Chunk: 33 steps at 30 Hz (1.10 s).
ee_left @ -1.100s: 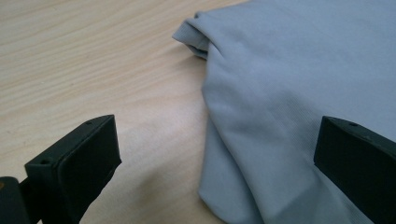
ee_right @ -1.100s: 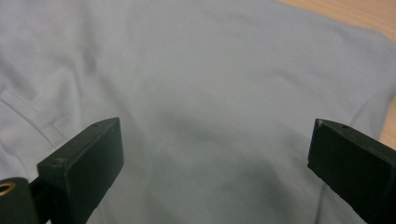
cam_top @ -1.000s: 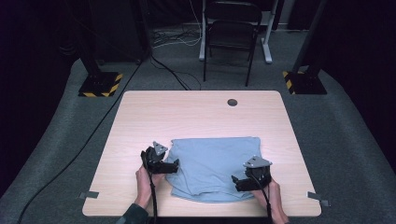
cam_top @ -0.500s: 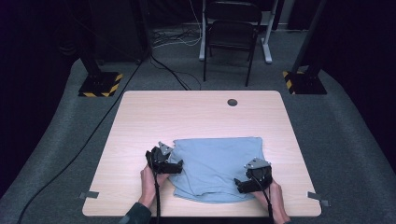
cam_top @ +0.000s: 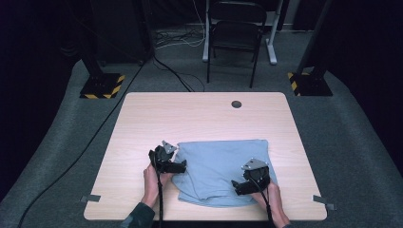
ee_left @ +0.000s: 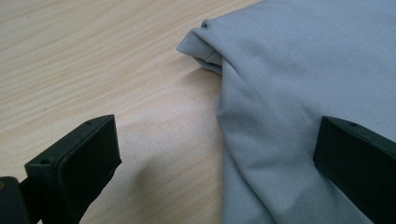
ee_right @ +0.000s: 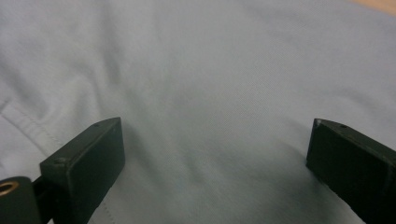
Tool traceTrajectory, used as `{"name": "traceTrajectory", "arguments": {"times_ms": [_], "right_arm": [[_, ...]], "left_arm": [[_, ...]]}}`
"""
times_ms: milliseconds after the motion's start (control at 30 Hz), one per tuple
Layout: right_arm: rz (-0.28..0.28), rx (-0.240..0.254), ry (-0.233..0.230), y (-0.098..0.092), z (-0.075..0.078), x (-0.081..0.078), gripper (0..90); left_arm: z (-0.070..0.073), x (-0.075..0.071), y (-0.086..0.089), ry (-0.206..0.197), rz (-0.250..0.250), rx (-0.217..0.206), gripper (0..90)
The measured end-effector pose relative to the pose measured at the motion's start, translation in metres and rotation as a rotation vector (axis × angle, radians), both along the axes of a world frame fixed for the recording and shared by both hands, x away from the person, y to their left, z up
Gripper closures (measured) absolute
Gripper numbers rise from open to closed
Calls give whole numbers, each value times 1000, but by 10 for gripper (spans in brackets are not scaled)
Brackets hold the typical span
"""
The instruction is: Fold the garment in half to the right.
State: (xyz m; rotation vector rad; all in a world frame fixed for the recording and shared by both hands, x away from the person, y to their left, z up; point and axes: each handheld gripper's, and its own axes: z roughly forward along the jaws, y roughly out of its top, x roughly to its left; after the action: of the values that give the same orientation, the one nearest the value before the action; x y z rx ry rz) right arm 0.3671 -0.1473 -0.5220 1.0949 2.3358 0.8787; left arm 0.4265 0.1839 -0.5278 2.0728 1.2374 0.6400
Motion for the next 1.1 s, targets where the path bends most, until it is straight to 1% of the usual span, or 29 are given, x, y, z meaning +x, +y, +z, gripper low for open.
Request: {"name": "traceTrajectory", "arguments": {"times_ms": [67,100,200,267,300,500,533,600,667,700,733,800,867,933,1000,1100], "right_arm": [[-5,-12,8,-1,-4,2,35],[-7,-4,12,-2,-5,2,37],[-14,-10,10,-4,-5,1,37],[-18,-11,8,-6,-5,0,37],[-20,-12,9,-7,-5,-1,37],[-30,-18,15,-14,-3,-3,38],[-28,-11,11,-14,-1,-4,38],[-24,26,1,-14,5,-5,39],[-11,38,-17,-8,9,-5,40],[-3,37,-17,-4,10,-4,40],[6,28,-14,0,9,-3,41],[17,-4,-4,8,4,0,41],[22,-36,11,11,-2,3,38],[17,-17,25,9,-4,3,41],[7,-23,24,5,-3,3,41],[-5,-21,27,-1,-3,1,42]], "left_arm": [[0,0,0,1,0,4,0],[-1,0,-1,2,1,3,0],[-1,-1,-3,3,-2,1,0],[-1,-1,-5,0,-5,7,0],[-1,-2,-6,0,-6,3,0],[0,-2,-10,2,-33,1,0],[1,-2,-8,4,-34,-4,0],[3,0,-6,2,-26,-19,0],[5,2,-4,-3,-15,-12,0],[5,4,-5,-3,-12,-13,0],[4,5,-6,4,-11,-4,0],[3,7,-9,15,-14,15,0],[2,7,-11,15,-12,23,0],[2,7,-12,13,-13,32,0],[1,7,-14,14,-13,25,0],[1,6,-18,14,-23,27,0]]}}
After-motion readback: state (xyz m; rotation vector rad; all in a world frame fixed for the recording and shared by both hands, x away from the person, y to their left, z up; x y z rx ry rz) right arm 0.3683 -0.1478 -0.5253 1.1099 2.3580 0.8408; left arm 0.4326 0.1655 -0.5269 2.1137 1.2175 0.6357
